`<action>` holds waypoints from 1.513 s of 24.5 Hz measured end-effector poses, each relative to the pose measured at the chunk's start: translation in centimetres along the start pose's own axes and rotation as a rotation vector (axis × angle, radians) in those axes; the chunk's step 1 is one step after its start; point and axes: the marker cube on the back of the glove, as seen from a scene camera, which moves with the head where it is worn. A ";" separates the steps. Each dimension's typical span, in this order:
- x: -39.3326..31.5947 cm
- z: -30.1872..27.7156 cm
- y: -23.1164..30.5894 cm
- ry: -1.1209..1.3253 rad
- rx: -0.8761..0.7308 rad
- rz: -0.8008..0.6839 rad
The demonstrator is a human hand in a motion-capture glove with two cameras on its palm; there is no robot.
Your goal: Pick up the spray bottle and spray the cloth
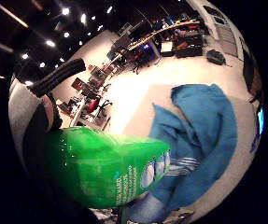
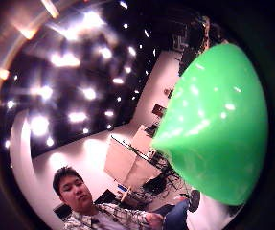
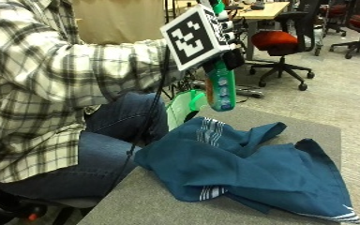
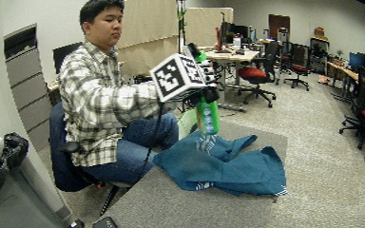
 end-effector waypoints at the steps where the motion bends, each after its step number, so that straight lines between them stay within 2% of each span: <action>1: -0.6 2.7 -0.4 -0.030 -0.031 0.001; 9: 4.9 11.7 -2.0 -0.087 -0.074 0.062; 17: 9.4 16.9 -1.3 -0.073 -0.187 0.048; 21: 10.3 17.7 -1.2 -0.010 -0.211 0.013; 30: 10.1 17.5 -1.0 -0.030 -0.239 0.027; 37: 11.3 16.1 0.9 0.030 -0.397 0.099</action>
